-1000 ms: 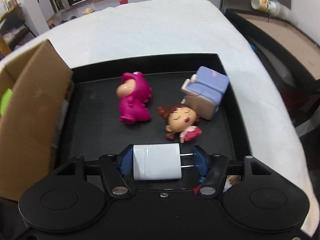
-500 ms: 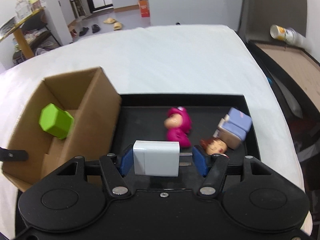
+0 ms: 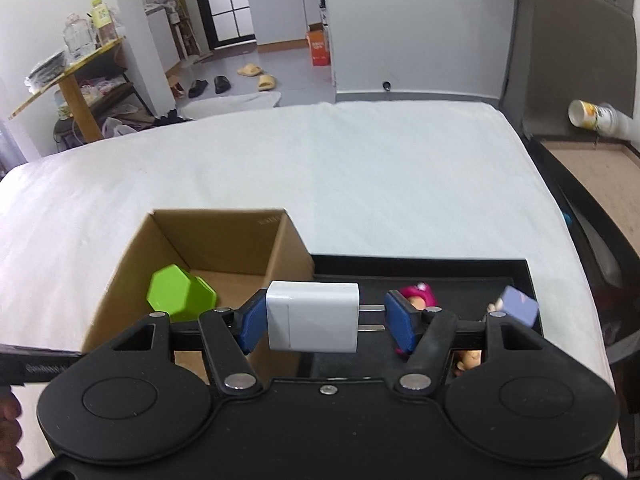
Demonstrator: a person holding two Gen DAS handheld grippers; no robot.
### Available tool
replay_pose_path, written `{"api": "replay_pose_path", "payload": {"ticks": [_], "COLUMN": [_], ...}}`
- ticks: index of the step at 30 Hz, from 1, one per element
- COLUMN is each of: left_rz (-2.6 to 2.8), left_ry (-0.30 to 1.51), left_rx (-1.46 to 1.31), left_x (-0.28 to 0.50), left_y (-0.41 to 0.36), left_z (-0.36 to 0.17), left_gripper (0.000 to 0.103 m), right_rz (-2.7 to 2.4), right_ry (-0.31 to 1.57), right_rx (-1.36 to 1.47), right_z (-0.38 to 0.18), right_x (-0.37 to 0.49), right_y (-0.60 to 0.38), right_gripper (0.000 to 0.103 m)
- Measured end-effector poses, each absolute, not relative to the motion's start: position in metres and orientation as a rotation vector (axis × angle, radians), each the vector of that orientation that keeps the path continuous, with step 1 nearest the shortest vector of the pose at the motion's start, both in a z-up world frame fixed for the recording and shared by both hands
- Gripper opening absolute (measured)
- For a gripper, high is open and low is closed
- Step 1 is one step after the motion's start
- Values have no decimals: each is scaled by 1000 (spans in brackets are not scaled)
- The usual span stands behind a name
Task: Organize rigid objects
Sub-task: 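Carry the white charger into the box beside the green cup and release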
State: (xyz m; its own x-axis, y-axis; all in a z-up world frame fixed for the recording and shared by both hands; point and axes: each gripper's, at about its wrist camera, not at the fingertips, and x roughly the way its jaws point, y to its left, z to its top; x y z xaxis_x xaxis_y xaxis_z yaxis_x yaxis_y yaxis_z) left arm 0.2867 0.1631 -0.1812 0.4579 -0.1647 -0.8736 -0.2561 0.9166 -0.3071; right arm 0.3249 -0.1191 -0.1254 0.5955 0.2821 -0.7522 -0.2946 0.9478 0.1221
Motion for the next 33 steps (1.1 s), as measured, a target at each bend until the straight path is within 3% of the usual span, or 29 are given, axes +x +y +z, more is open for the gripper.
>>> {"api": "replay_pose_path", "payload": {"ticks": [18,33], "left_rz": [36,22], "left_ry": [1104,1097], "left_rx": [-428,-445], "left_x": [287,286], "left_y": [163,164], "left_z": [-183,-183], "left_gripper": [17,20], "right_rz": [445,409], "right_ry": [879,870], "right_rx": [-45,-5], "right_z": [-123,-118], "right_x": [340,336], "right_y": [-54,-69], "right_gripper": [61,63]}}
